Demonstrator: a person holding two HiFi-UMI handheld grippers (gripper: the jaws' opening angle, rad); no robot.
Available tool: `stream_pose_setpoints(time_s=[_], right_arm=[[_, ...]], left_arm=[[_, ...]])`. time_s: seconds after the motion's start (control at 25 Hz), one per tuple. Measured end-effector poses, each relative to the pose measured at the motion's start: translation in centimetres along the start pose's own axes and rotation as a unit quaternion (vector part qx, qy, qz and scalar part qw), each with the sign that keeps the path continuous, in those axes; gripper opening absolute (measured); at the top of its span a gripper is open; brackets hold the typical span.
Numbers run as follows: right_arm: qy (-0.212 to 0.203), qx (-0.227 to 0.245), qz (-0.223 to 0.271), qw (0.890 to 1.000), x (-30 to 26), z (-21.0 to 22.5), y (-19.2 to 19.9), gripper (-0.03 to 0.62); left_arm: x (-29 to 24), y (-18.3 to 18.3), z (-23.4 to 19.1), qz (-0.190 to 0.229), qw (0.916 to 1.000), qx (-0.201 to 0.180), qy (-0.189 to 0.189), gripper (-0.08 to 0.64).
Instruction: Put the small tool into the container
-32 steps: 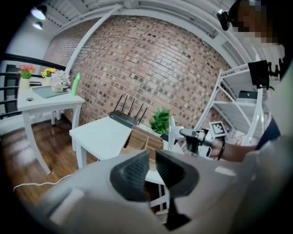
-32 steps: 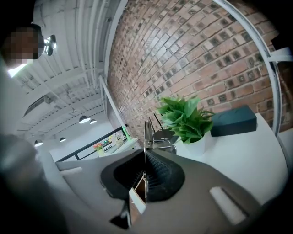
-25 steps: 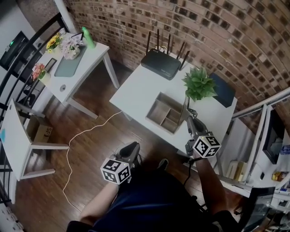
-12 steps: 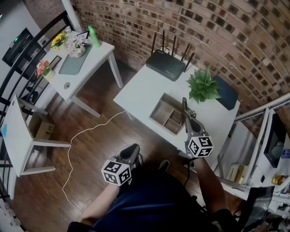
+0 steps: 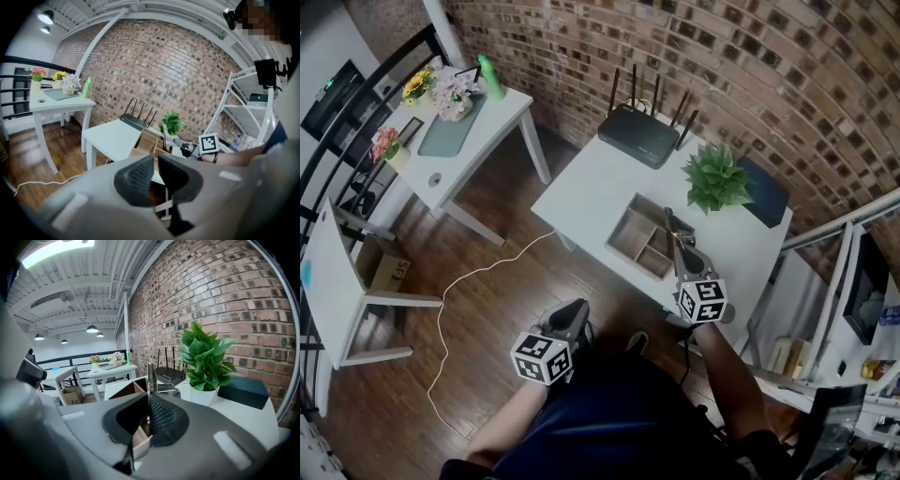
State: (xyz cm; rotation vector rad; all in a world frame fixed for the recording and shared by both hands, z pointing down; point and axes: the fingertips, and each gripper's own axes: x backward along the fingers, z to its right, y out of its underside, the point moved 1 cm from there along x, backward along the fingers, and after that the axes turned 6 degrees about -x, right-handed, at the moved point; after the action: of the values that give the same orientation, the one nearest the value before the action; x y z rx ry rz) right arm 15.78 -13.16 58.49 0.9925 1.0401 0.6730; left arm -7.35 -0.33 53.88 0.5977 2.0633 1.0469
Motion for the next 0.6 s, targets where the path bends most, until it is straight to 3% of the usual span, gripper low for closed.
stream_pose_setpoints(time_s=[0.6], right_arm=[[0.004, 0.047, -0.060, 0.997, -1.7, -1.0, 2.7, 0.012]], left_arm=[[-0.3, -0.4, -0.7, 0.005, 1.0000, 0.006, 0.002, 0.026]])
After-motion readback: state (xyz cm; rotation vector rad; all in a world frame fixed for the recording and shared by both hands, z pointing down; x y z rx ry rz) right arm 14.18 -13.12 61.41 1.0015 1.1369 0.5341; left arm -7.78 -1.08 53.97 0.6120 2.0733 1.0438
